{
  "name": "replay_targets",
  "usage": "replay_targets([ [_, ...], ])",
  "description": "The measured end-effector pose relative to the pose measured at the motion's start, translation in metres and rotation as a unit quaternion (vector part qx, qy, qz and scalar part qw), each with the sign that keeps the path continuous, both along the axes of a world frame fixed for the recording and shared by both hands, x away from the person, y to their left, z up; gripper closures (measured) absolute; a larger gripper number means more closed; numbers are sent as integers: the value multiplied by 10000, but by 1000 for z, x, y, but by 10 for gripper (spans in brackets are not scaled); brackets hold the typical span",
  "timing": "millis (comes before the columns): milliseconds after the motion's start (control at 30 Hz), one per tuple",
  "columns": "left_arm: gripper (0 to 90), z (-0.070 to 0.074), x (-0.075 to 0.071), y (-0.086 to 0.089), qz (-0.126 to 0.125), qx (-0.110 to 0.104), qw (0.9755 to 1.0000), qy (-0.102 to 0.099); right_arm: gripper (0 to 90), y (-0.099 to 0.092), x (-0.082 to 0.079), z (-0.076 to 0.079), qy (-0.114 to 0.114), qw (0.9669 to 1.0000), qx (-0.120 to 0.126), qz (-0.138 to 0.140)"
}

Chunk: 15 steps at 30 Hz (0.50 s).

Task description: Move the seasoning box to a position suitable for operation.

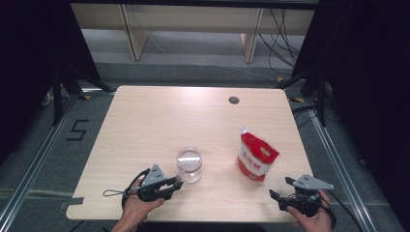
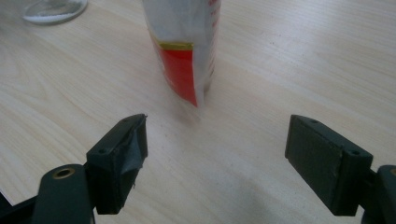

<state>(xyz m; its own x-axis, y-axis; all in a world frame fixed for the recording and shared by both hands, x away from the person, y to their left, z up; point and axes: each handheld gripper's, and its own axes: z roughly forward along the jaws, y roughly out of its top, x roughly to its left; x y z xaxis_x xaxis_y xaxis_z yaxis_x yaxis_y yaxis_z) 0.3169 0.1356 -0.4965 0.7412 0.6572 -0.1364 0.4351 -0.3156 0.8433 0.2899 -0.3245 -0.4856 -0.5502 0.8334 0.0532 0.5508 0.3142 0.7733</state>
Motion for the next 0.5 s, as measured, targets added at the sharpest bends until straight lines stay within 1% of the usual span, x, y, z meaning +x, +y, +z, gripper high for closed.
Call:
replay_targets([
  [33,723,0,0,2,93,-31,10000,5,220,0,0,0,25,10000,-29,10],
  [67,717,-1,0,8,191,70,9998,-36,220,0,0,0,1,10000,6,-4],
  [133,714,-1,0,11,237,60,9997,-11,221,0,0,0,4,10000,3,-8],
  [167,710,-2,0,13,389,63,9992,-24,221,0,0,0,6,10000,4,-5],
  [200,710,-2,0,13,389,63,9992,-24,221,0,0,0,6,10000,4,-5],
  [267,708,-1,1,14,371,140,9992,-105,221,0,0,0,-5,10000,2,3],
  [300,703,-2,1,12,509,13,9987,-63,221,0,0,1,22,10000,-5,15],
  [333,696,-2,1,11,521,23,9986,-67,221,0,-1,1,50,10000,-3,-17],
  [367,665,-2,2,9,608,74,9980,-143,222,-1,2,0,-86,9999,-59,122],
  [400,658,-2,2,9,608,74,9980,-143,222,-1,2,0,-86,9999,-59,122],
  [433,658,-2,2,8,625,108,9978,-181,222,0,1,0,-46,10000,-25,52],
  [467,643,-2,2,6,706,121,9972,-208,222,-1,2,0,-117,9998,-115,75],
  [500,643,-1,3,5,689,136,9973,-232,222,-1,2,0,-117,9998,-115,75],
])
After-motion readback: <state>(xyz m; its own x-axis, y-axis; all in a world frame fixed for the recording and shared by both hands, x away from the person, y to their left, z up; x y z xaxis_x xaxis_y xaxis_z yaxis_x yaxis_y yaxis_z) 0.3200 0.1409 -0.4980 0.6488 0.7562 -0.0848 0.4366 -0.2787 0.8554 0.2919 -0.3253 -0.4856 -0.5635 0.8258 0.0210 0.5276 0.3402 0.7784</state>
